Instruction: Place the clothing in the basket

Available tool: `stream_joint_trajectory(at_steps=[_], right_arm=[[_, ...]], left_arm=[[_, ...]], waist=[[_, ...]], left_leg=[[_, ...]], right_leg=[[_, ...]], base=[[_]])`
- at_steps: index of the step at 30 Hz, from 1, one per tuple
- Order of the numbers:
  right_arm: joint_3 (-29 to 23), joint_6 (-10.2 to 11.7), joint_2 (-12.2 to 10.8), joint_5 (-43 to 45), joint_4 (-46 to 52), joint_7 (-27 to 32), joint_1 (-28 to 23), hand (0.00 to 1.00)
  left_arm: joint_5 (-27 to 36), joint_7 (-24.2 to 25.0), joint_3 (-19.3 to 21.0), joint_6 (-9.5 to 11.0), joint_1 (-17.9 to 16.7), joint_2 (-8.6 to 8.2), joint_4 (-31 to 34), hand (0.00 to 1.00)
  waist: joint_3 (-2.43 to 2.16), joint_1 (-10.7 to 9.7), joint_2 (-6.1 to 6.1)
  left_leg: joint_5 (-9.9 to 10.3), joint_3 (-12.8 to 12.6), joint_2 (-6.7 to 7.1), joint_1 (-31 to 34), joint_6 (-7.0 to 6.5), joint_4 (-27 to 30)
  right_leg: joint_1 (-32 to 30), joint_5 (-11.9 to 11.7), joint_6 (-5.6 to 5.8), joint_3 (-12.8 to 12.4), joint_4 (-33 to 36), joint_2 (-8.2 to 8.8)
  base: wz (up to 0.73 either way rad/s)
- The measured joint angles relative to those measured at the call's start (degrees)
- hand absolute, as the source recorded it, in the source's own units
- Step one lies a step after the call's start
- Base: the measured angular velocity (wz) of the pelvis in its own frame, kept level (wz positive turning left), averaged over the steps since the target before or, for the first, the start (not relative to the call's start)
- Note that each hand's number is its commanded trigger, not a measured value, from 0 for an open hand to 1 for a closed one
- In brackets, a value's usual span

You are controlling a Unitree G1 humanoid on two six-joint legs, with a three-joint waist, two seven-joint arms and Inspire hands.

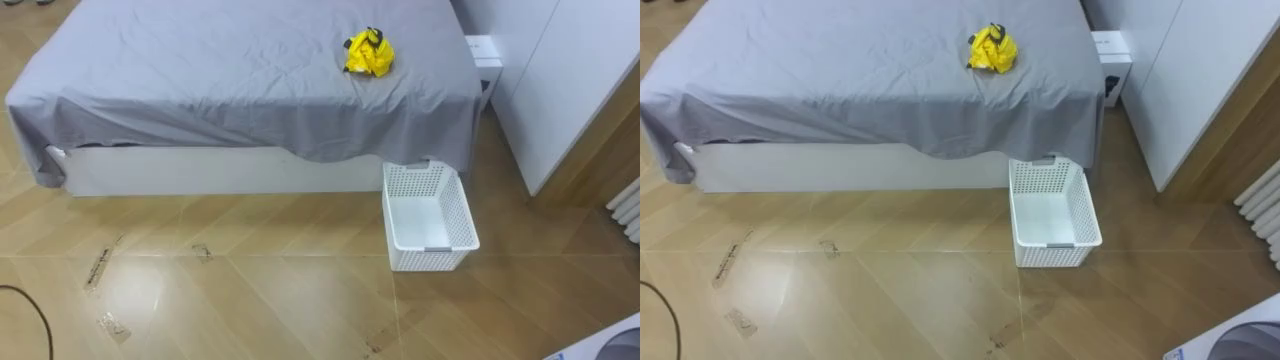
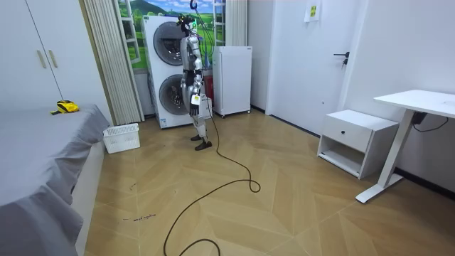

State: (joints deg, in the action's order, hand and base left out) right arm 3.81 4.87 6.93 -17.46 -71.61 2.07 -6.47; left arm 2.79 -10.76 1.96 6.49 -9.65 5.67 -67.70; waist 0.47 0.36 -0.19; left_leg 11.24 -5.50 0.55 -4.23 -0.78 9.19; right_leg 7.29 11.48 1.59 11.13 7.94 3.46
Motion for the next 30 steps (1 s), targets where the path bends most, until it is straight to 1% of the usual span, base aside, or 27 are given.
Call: stream_joint_trajectory(at_steps=[2, 5, 10, 17, 22, 23, 24, 25, 26, 27, 28, 29, 30], right_arm=[[0.0, 0.0, 0.0, 0.0, 0.0, 0.0, 0.0, 0.00], [0.0, 0.0, 0.0, 0.0, 0.1, -0.1, 0.0, 0.00], [0.2, 0.0, 0.0, 0.3, 0.5, -0.3, 0.0, 0.00], [0.5, 0.1, 0.1, 0.2, 0.5, -2.0, 0.1, 0.00], [0.2, 0.2, 0.1, 3.4, 0.7, -2.1, 0.3, 0.00], [0.0, 0.1, 0.0, 3.4, 0.6, -2.2, 0.4, 0.00], [0.0, -0.1, -0.1, 3.4, 0.5, -2.4, 0.4, 0.00], [0.0, -0.1, -0.3, 3.6, 0.5, -2.6, 0.4, 0.00], [0.0, -0.2, -0.3, 3.8, 0.5, -2.7, 0.4, 0.00], [0.0, -0.3, -0.3, 4.0, 0.5, -2.9, 0.4, 0.00], [0.0, -0.5, -0.3, 4.0, 0.5, -2.9, 0.5, 0.00], [0.0, -0.7, -0.5, 4.0, 0.5, -2.9, 0.5, 0.00], [-0.1, -0.7, -0.5, 3.9, 0.6, -2.8, 0.6, 0.00]], left_arm=[[0.0, 0.0, 0.0, 0.0, 0.0, 0.00, 0.0, 0.00], [0.0, 0.0, 0.1, 0.0, -0.1, 0.01, 0.0, 0.00], [-0.1, 0.3, 0.0, 0.0, 0.1, 0.02, 0.7, 0.00], [0.1, 1.4, 0.0, 0.1, 0.1, 0.05, 1.4, 0.00], [1.9, 1.4, 0.1, 0.1, -0.1, 0.02, 1.2, 0.00], [2.5, 1.4, 0.2, 0.1, -0.3, -0.02, 1.2, 0.00], [3.3, 1.6, 0.3, 0.1, -0.8, 0.05, 1.2, 0.00], [3.3, 1.9, 1.6, 0.1, -1.2, 0.05, 1.2, 0.00], [3.3, 2.0, 2.2, 0.1, -1.4, 0.11, 1.1, 0.00], [3.4, 1.9, 2.9, 0.0, -1.6, 0.39, 1.0, 0.00], [3.4, 1.9, 3.2, 0.0, -1.7, 0.58, 1.1, 0.00], [3.8, 1.7, 3.6, -0.1, -2.0, 1.00, 1.2, 0.00], [5.1, 1.5, 3.7, 0.0, -2.1, 1.66, 1.3, 0.00]], waist=[[-0.03, 0.0, 0.06], [0.03, 0.0, -0.18], [-0.08, 0.0, -0.18], [-0.07, -0.1, -0.30], [-0.20, -0.1, -0.22], [-0.14, 0.3, 0.05], [-0.15, 0.9, 0.10], [-0.08, 1.5, 0.31], [-0.11, 1.6, 0.14], [-0.11, 1.6, 0.02], [-0.08, 1.6, -0.04], [-0.14, 1.7, -0.55], [-0.09, 1.8, -0.76]], left_leg=[[0.0, 0.0, 0.00, 0.0, 0.00, 0.0], [0.0, 0.0, 0.01, 0.0, 0.00, -0.1], [0.0, 0.0, 0.01, 0.5, 0.00, 0.0], [0.0, 0.0, 0.01, 0.6, 0.00, 0.0], [0.2, -0.4, -0.28, 0.6, 0.05, 0.7], [1.0, -0.7, -0.88, 0.7, 0.27, 1.9], [2.1, -0.9, -1.52, 0.8, 0.51, 3.4], [3.4, -1.4, -2.21, 1.5, 0.91, 5.7], [4.2, -1.6, -2.70, 1.8, 1.13, 7.2], [5.4, -1.9, -3.68, 2.7, 1.62, 10.2], [6.0, -1.9, -4.14, 3.2, 1.91, 11.8], [6.4, -2.0, -5.01, 4.8, 2.36, 15.9], [6.3, -2.6, -6.22, 8.0, 2.36, 22.8]], right_leg=[[0.0, 0.0, 0.00, 0.0, 0.0, 0.00], [0.0, 0.0, 0.00, 0.0, 0.0, 0.00], [-0.3, 0.0, 0.00, 0.0, -0.1, 0.01], [-0.4, 0.0, 0.01, 0.0, -0.2, 0.01], [-0.6, 0.0, 0.00, 0.1, 0.3, -0.08], [-0.6, 0.0, -0.03, 0.1, 1.0, -0.52], [-0.5, 0.3, -0.50, 0.1, 1.3, -0.96], [-0.5, 1.0, -0.92, 0.5, 2.1, -1.41], [-0.6, 1.5, -1.10, 0.4, 2.5, -1.70], [-0.8, 2.5, -1.61, 0.3, 3.9, -2.29], [-1.0, 3.1, -1.92, 0.2, 4.3, -2.62], [-1.4, 4.2, -2.49, 0.0, 5.8, -2.92], [-1.4, 5.0, -3.49, -0.2, 6.5, -3.10]], base=[[0.00], [0.00], [0.00], [0.00], [-0.01], [-0.20], [-0.32], [-0.30], [-0.19], [-0.07], [0.00], [0.00], [0.04]])
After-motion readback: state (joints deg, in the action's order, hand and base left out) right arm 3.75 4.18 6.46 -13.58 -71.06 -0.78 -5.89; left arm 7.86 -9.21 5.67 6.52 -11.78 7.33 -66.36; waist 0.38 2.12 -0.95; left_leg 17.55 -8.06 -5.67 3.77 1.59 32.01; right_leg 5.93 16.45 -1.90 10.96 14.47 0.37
